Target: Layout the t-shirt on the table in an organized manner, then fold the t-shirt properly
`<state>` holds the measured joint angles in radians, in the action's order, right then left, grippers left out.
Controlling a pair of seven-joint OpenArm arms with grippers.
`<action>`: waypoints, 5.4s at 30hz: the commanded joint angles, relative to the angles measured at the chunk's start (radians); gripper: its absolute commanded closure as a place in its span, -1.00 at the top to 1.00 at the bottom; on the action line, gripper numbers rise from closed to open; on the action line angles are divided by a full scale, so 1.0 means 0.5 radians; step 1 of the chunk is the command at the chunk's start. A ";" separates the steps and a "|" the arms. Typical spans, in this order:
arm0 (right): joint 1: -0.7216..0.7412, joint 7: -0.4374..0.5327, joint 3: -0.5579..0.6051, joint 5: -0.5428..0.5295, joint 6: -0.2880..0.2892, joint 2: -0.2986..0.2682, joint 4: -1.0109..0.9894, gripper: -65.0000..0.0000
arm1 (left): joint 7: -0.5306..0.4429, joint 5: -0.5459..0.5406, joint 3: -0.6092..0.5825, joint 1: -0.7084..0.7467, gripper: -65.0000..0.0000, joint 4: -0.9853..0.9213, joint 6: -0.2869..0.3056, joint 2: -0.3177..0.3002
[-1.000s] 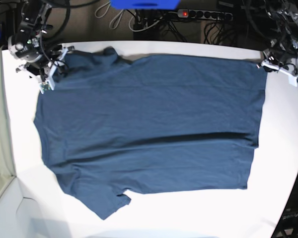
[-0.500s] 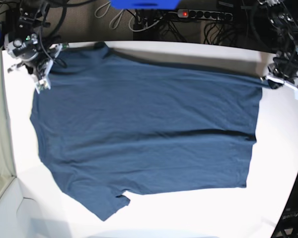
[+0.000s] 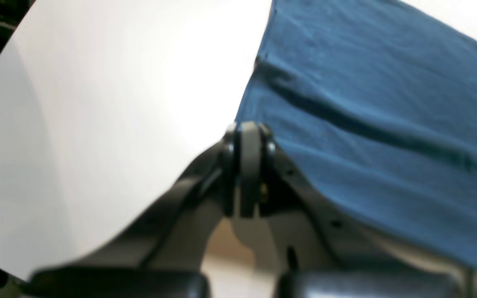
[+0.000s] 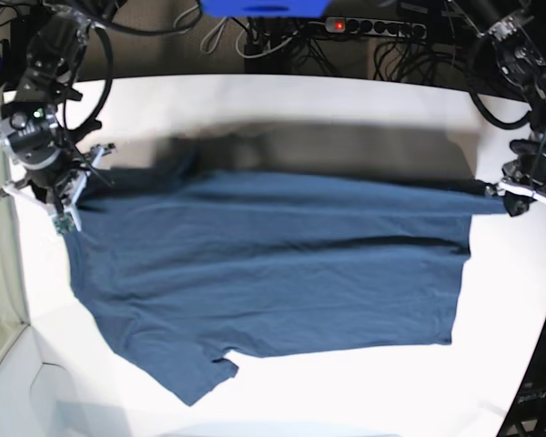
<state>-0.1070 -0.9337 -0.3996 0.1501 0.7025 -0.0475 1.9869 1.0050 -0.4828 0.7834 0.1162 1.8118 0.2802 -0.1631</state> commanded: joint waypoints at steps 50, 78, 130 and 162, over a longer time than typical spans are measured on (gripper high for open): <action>0.028 -0.387 0.561 -0.007 -0.009 -0.364 0.008 -1.00 | 0.226 -0.168 0.003 0.248 -0.99 0.235 -0.010 -0.004; 0.525 -0.267 0.414 -0.004 -0.009 -0.465 -0.680 -1.00 | 0.222 -0.187 -0.046 0.165 -0.99 0.119 -0.010 -0.114; 0.875 -0.018 0.423 -0.004 -0.009 -0.453 -1.272 -0.77 | 0.069 -0.039 -0.240 -0.200 -0.96 -0.590 -0.010 -0.117; 0.584 -0.012 0.098 -0.010 -0.009 -0.474 -1.161 0.13 | 0.048 -0.043 -0.276 0.193 0.58 -0.250 -0.006 0.042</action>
<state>0.1635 -0.9558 -0.3470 0.1501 0.7025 -0.2710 1.3888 1.0420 -0.4942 0.6407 0.2173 1.6726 0.2756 -0.1337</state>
